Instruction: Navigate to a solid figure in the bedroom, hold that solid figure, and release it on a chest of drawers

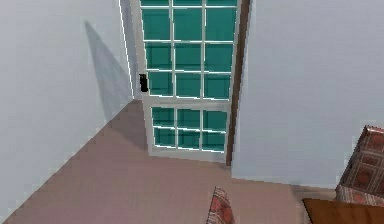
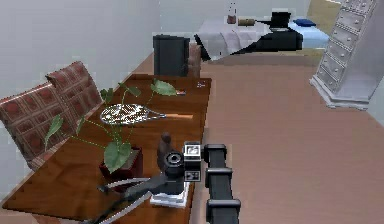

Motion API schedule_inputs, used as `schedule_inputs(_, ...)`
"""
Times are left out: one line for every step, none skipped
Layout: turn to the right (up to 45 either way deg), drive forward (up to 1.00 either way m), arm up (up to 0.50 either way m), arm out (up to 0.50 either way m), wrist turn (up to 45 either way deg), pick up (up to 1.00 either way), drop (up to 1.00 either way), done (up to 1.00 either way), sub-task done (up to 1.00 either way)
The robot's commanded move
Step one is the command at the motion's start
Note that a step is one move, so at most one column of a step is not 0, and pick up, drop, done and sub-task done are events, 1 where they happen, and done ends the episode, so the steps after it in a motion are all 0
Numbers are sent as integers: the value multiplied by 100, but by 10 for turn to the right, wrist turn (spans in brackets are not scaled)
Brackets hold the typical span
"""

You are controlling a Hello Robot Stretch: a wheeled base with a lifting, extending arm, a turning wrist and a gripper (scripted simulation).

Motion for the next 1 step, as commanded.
schedule_inputs(0, 0, 0, 0, 450, 0, 0, 0, 0)
